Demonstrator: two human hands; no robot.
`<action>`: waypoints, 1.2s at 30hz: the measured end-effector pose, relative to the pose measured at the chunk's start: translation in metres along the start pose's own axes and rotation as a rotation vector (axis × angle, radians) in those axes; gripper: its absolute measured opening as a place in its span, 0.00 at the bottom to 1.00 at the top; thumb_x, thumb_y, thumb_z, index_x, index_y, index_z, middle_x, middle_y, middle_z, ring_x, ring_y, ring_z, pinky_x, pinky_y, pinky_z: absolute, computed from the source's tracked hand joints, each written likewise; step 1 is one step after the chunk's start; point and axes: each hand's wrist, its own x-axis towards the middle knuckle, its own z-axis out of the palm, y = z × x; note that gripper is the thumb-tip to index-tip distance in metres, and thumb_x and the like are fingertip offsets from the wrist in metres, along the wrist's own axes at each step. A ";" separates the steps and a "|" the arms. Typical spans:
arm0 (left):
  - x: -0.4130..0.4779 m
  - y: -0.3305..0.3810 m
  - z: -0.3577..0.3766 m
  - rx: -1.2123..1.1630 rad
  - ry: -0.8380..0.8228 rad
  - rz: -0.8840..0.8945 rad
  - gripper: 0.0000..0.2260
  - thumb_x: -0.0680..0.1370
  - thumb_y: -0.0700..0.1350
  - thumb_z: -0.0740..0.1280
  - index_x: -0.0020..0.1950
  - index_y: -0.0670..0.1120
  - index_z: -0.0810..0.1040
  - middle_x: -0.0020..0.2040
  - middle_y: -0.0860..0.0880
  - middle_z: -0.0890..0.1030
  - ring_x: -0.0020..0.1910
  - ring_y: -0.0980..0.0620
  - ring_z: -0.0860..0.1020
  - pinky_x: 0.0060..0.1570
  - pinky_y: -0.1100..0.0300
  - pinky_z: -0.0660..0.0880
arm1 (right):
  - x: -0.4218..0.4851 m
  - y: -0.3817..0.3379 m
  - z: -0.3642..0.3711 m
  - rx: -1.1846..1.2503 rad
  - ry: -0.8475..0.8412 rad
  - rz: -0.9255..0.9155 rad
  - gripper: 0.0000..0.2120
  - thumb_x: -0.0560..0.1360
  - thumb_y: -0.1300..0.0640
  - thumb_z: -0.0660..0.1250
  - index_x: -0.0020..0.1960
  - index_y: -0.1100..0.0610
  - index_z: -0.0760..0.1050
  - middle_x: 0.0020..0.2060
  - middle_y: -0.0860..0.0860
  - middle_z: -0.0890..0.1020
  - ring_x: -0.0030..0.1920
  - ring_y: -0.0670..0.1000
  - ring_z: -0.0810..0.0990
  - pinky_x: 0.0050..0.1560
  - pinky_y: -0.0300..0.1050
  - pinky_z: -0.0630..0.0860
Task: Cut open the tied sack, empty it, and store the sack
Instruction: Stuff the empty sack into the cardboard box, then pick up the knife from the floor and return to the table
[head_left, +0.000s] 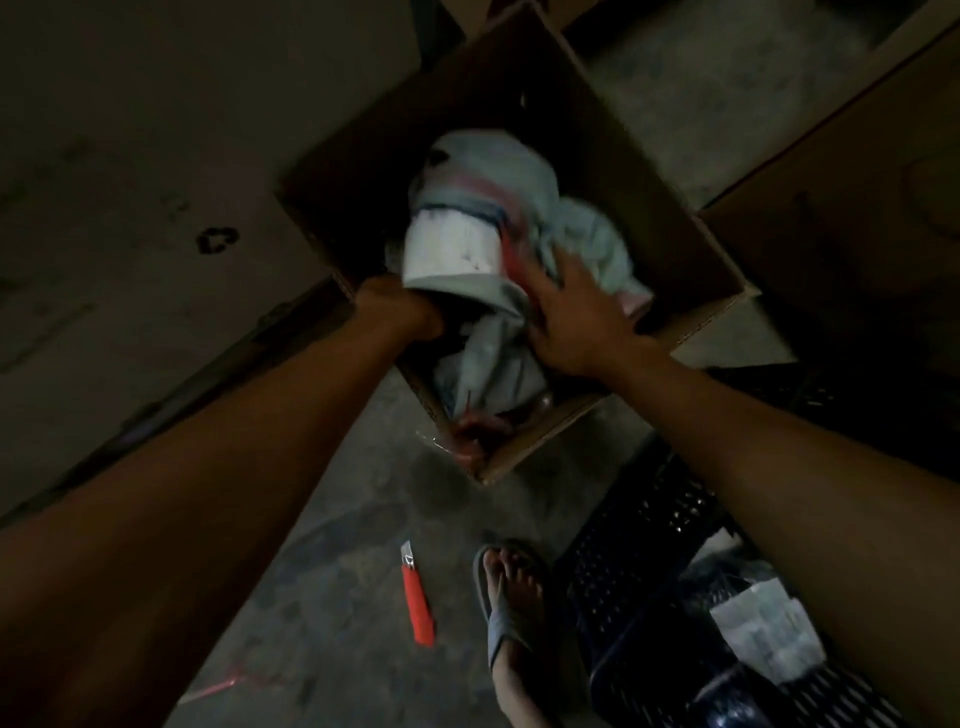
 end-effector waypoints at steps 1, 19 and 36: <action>-0.012 -0.001 -0.002 0.047 -0.057 0.165 0.23 0.82 0.45 0.66 0.76 0.39 0.69 0.71 0.39 0.75 0.72 0.42 0.73 0.67 0.53 0.71 | 0.004 0.008 0.014 -0.006 -0.154 0.048 0.44 0.76 0.50 0.67 0.81 0.48 0.42 0.80 0.63 0.48 0.79 0.65 0.54 0.76 0.59 0.60; -0.174 -0.197 0.070 -0.458 0.343 0.404 0.27 0.78 0.46 0.70 0.74 0.37 0.69 0.72 0.34 0.72 0.73 0.36 0.68 0.70 0.52 0.63 | -0.212 -0.161 -0.017 0.185 0.348 -0.039 0.32 0.74 0.59 0.65 0.77 0.58 0.64 0.76 0.60 0.65 0.75 0.60 0.64 0.73 0.54 0.65; -0.065 -0.353 0.508 -0.451 0.149 0.066 0.41 0.77 0.49 0.69 0.83 0.45 0.50 0.83 0.38 0.48 0.82 0.40 0.47 0.78 0.48 0.55 | -0.193 -0.175 0.426 -0.115 -0.152 0.405 0.22 0.74 0.46 0.70 0.59 0.62 0.77 0.58 0.62 0.82 0.60 0.62 0.81 0.54 0.52 0.78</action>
